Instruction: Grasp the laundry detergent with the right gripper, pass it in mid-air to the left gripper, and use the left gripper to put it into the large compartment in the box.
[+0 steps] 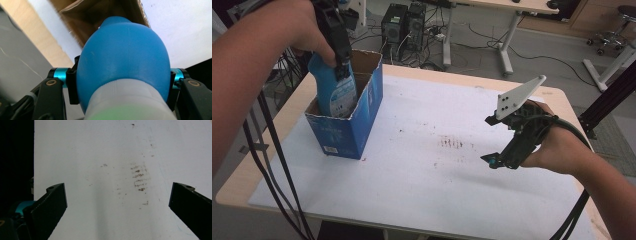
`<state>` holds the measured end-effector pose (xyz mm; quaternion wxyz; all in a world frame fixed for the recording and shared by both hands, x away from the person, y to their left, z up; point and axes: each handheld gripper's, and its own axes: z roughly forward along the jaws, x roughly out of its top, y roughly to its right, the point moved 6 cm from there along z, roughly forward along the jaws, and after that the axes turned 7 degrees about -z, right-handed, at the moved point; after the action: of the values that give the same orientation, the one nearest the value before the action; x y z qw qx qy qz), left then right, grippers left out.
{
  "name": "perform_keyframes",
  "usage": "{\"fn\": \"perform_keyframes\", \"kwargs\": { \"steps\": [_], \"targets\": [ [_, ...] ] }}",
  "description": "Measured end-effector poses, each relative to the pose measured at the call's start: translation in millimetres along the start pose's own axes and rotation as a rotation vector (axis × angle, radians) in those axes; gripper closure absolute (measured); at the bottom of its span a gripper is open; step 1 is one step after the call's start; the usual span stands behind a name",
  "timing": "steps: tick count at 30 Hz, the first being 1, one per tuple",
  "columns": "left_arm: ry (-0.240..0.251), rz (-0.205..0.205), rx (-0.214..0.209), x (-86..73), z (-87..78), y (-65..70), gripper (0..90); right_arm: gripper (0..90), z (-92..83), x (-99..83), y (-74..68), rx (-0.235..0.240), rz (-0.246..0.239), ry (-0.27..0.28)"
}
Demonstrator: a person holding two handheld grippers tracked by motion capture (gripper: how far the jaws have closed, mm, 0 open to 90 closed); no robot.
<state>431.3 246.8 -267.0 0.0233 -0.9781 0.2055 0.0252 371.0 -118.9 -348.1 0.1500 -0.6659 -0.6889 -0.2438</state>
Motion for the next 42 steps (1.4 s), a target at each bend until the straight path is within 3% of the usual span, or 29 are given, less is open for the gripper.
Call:
{"fn": "perform_keyframes", "kwargs": {
  "steps": [7,13,20,30,42],
  "targets": [
    [-0.004,0.166,-0.02,5.0,31.6,3.9,38.5,0.9,0.6,-1.2,0.4,-0.005,0.005,-0.007],
    [0.011,0.337,0.009,8.6,54.5,6.7,38.4,0.9,2.5,-5.1,-1.0,0.0,0.015,-0.014],
    [0.001,0.458,0.02,9.7,72.1,8.8,38.3,0.9,4.8,-6.9,-1.5,0.007,0.02,-0.029],
    [0.005,0.502,0.009,8.5,88.6,5.6,38.1,0.9,7.3,-6.8,-2.4,0.016,0.022,-0.043],
    [0.016,0.486,-0.014,10.2,87.8,6.4,34.1,0.9,7.5,-7.0,-1.9,0.015,0.024,-0.043]
  ]
}}
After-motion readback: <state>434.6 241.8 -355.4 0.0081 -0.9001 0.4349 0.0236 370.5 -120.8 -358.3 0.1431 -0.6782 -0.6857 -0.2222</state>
